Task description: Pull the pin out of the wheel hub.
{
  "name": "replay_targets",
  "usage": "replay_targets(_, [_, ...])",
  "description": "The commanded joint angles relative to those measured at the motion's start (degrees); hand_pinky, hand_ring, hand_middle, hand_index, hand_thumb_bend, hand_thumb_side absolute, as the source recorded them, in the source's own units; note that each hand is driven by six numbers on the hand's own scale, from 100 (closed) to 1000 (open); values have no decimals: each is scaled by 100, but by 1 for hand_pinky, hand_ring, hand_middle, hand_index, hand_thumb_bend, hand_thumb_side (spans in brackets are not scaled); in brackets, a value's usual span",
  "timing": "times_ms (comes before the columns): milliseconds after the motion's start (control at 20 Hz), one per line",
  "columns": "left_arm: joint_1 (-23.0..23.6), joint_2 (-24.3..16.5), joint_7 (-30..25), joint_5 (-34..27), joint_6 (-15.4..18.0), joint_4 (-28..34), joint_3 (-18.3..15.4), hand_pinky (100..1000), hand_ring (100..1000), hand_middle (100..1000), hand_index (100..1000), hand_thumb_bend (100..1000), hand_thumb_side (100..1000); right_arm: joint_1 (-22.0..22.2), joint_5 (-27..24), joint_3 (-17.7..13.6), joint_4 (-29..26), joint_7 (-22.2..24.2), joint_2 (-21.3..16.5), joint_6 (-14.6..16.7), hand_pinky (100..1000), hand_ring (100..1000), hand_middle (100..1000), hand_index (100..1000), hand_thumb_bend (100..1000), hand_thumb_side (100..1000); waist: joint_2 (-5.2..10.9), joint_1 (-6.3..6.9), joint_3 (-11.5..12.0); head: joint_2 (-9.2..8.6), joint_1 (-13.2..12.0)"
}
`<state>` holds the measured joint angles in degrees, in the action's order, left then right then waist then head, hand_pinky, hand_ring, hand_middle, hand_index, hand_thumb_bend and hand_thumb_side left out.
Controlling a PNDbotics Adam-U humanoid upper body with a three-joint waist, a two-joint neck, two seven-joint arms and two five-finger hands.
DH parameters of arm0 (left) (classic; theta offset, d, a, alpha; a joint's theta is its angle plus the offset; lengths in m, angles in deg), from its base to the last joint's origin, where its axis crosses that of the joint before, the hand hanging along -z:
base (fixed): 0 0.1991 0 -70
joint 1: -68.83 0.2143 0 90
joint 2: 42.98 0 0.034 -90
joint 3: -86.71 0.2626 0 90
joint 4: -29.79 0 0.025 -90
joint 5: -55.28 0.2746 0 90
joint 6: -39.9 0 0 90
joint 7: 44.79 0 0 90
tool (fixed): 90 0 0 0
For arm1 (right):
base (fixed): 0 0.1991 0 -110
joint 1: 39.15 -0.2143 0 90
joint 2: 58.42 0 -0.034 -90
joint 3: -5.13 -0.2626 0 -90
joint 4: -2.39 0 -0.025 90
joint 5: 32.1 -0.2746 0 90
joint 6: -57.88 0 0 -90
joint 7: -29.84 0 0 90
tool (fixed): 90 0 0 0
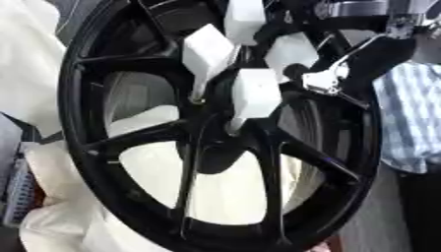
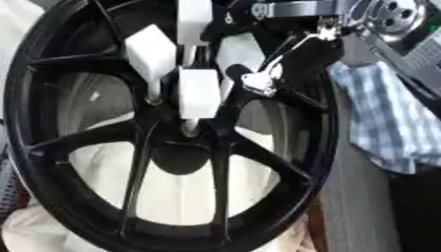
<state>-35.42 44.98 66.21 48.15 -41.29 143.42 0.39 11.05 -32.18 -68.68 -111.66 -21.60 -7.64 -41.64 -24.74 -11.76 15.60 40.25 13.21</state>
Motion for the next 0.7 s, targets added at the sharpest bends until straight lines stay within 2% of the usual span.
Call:
replay_targets(50, [-53,-17,-5,42,-10,97,4,664,767,575,770,100,759,7,110,-144,-55,-31,-119,5,1000,996,825,926,100,282,81,45,1,-35,-6])
replay_targets(100, [-53,-15,-6,45,-12,97,5,664,767,573,770,100,760,26,124,-152,-55,-47,-123,14,1000,991,816,912,100,247,78,44,2,-38,-5])
replay_targets(250, [-53,-4,-5,51,-16,97,6,664,767,572,770,100,761,158,226,-241,-55,-158,-164,29,995,984,797,873,100,235,53,39,0,-55,-3])
replay_targets(700, [-50,14,-41,63,-26,97,20,664,767,569,769,100,762,282,407,-328,-55,-234,-214,86,986,976,789,862,100,217,38,42,-20,-55,5])
